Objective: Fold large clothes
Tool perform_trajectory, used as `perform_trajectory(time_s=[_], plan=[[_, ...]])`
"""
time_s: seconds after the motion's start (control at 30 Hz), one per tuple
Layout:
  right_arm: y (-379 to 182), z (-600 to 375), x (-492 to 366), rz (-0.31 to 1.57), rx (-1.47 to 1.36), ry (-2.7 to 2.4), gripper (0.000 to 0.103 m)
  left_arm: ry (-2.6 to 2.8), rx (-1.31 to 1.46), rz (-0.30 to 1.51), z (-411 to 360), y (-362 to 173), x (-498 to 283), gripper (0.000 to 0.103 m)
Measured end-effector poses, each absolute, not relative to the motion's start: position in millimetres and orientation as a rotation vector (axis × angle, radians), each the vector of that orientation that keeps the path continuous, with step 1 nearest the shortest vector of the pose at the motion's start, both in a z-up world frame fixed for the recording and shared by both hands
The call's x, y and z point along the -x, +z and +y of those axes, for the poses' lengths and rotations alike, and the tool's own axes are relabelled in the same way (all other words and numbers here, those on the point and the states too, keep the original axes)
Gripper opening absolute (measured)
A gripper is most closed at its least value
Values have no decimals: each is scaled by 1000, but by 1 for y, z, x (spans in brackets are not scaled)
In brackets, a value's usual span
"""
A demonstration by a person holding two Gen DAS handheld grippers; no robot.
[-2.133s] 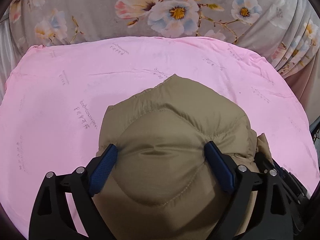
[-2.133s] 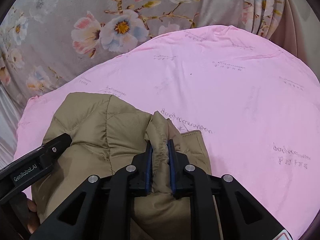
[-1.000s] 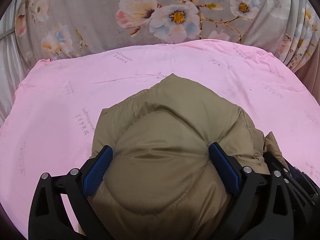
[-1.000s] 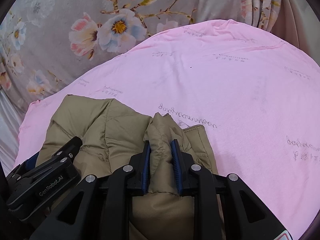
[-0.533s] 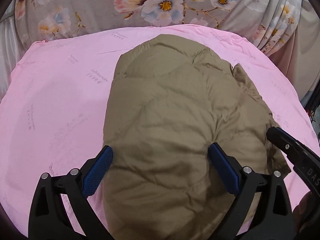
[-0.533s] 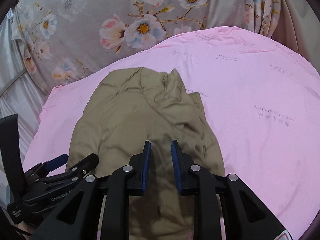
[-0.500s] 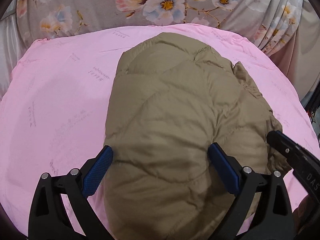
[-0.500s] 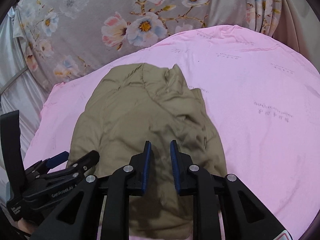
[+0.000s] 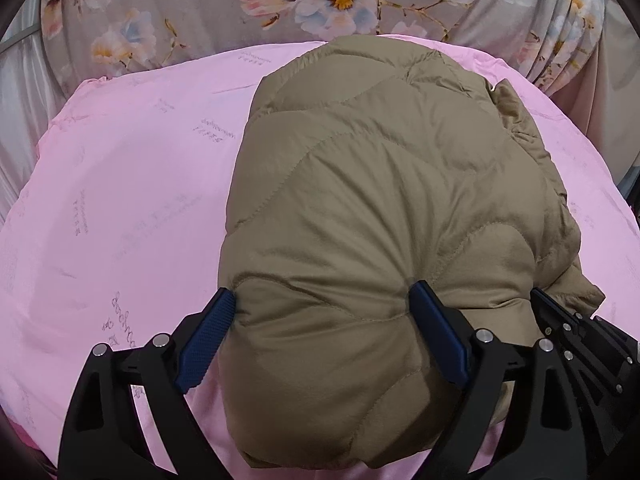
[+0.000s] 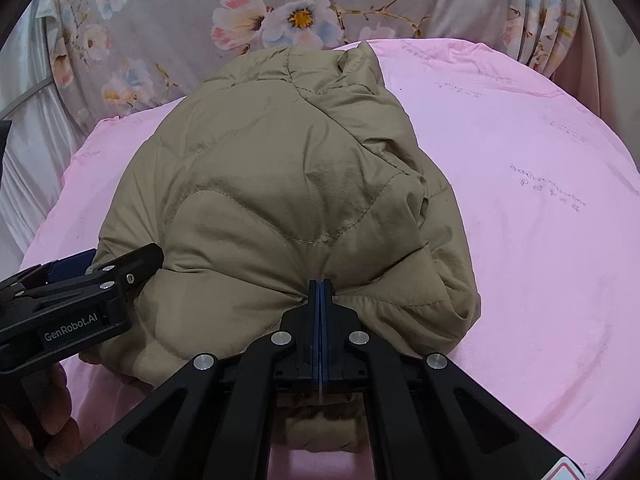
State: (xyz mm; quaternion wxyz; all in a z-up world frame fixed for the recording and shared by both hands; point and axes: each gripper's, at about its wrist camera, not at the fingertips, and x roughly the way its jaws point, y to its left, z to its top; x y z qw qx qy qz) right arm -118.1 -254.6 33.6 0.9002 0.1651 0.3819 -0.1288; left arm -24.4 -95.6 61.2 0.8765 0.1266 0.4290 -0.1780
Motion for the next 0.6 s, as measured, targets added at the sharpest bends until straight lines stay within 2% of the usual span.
perform_trajectory(time_s=[0.5,0.57,0.6], plan=[[37,-257,122,792,-354,-266,0,-365,-270,885,-99,62,28,87],[50,-262,127,801,-387,-254,5,-397,-210,929,-89,70,24,87],[62,-270,131,772,-423,-235,14,-424,-164,947,-82,75,21,86]])
